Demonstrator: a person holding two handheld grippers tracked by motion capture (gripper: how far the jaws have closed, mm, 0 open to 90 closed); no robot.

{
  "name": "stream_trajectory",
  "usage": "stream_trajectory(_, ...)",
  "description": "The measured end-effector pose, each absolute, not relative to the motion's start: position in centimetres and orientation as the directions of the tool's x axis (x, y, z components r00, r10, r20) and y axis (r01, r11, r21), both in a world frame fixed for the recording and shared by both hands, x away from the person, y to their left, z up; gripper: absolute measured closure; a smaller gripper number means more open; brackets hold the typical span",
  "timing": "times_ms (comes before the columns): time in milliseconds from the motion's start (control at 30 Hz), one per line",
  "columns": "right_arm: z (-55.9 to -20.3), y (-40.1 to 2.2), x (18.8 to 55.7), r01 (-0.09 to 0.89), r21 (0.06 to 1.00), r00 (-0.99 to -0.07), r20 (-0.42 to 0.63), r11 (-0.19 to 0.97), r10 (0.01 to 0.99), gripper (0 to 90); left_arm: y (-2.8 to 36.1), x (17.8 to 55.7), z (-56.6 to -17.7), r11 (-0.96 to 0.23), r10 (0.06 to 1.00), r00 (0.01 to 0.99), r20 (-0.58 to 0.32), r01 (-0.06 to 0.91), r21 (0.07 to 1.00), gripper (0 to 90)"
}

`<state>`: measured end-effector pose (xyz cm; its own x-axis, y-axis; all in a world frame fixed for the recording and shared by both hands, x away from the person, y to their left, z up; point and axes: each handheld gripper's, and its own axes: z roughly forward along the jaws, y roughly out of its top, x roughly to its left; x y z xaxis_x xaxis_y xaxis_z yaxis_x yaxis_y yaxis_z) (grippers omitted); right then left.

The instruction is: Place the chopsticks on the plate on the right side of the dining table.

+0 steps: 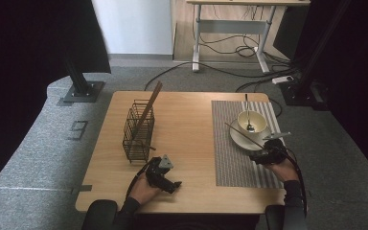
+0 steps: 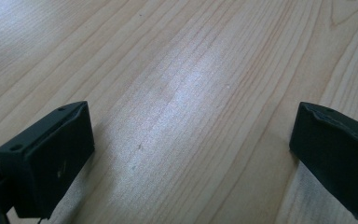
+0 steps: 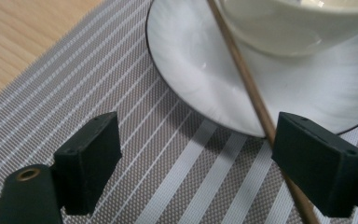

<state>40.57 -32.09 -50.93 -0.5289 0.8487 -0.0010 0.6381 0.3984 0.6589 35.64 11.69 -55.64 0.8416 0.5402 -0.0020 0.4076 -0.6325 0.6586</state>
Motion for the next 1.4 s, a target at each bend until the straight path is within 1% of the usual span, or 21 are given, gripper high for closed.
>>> stream_trajectory(133, -51.4, -31.9, 40.7, 0.645, 0.648, -0.530, -0.004, 0.406, 0.848, 14.3, 11.7, 35.6, -55.6, -0.633, 0.539, 0.842, -0.002, 0.407, 0.659, 0.0)
stream_trajectory(433, -52.3, -32.8, 41.6, 0.674, 0.645, -0.467, -0.003, 0.358, 0.884, 12.0, 11.7, 35.6, -55.6, -0.633, 0.538, 0.843, -0.003, 0.406, 0.659, 0.0)
stream_trajectory(567, -52.3, -33.2, 42.0, 0.677, 0.661, -0.429, -0.003, 0.324, 0.903, 9.0, 11.7, 35.6, -55.6, -0.633, 0.537, 0.843, -0.003, 0.406, 0.659, 0.0)
stream_trajectory(667, -52.3, -33.4, 42.3, 0.682, 0.665, -0.408, -0.001, 0.305, 0.913, 5.0, 11.7, 35.6, -55.6, -0.633, 0.537, 0.843, -0.003, 0.406, 0.659, 0.0)
stream_trajectory(833, -52.3, -33.4, 42.8, 0.684, 0.672, -0.379, -0.004, 0.283, 0.926, 2.2, 11.7, 35.6, -55.6, -0.634, 0.537, 0.844, -0.003, 0.406, 0.658, 0.0)
stream_trajectory(1267, -52.5, -33.6, 43.8, 0.683, 0.693, -0.322, 0.001, 0.231, 0.947, 0.7, 11.7, 35.6, -55.6, -0.635, 0.535, 0.845, -0.003, 0.404, 0.659, 0.0)
stream_trajectory(1400, -52.7, -33.5, 44.0, 0.677, 0.697, -0.307, -0.024, 0.236, 0.951, 0.0, 11.7, 35.6, -55.6, -0.634, 0.535, 0.845, -0.002, 0.404, 0.659, 0.0)
